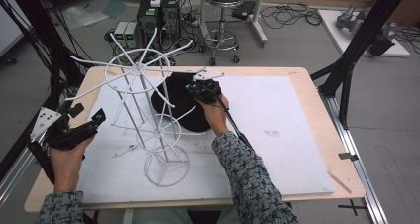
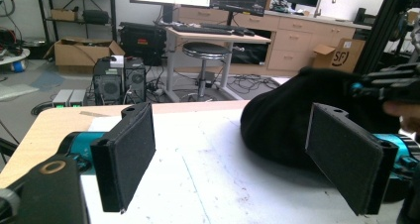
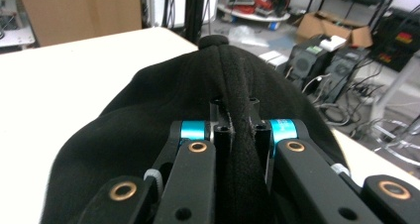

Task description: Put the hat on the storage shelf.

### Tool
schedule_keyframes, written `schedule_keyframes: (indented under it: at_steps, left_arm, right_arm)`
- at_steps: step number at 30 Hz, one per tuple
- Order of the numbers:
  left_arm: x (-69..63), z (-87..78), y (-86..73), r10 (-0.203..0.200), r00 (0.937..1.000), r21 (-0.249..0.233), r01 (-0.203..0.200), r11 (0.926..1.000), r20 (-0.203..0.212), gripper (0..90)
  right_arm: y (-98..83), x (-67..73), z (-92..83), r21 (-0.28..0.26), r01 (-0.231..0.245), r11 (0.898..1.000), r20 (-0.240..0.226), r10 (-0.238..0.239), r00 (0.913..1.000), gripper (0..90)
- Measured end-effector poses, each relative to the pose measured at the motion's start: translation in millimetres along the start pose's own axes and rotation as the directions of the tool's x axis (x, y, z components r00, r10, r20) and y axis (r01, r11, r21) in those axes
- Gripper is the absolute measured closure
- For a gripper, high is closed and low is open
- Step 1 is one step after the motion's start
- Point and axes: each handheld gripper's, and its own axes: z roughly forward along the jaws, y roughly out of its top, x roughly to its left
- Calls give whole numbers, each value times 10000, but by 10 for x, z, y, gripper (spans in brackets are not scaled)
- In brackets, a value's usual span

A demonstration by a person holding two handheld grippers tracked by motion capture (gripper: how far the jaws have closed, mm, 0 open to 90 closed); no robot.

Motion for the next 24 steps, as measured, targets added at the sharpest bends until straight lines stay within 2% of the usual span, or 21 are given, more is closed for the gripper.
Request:
schedule_keyframes:
  at_steps: [3, 5, 6, 12, 17, 20, 24]
  left_arm:
    - [0, -3, 2, 9, 10000, -10, -9, 10000, -18, 194]
    - [-2, -2, 3, 8, 10000, -10, -8, 10000, -24, 194]
    - [-6, -1, 3, 3, 10000, -11, -4, 10000, -9, 194]
    - [-16, 1, 4, 39, 10000, 0, -39, 10000, -6, 194]
    - [-13, -3, 5, 22, 10000, 0, -22, 10000, -10, 194]
    - [-10, -3, 5, 27, 10000, -7, -27, 10000, -1, 194]
    - [-10, 1, 4, 77, 9999, 13, -77, 10000, -76, 194]
  right_arm:
    - [60, -82, -130, -387, -143, 9991, 97, 147, 9998, 858]
    - [139, -155, -270, -776, -67, 9970, 254, 87, 9996, 858]
    - [139, -155, -270, -776, -67, 9970, 254, 87, 9996, 858]
    - [295, -328, -597, -1662, -187, 9859, 524, 277, 9982, 858]
    - [424, -512, -899, -2132, -90, 9770, 734, 252, 9970, 858]
    - [459, -574, -995, -2292, -198, 9732, 760, 382, 9964, 857]
    - [558, -681, -1174, -2491, -62, 9684, 808, 272, 9964, 857]
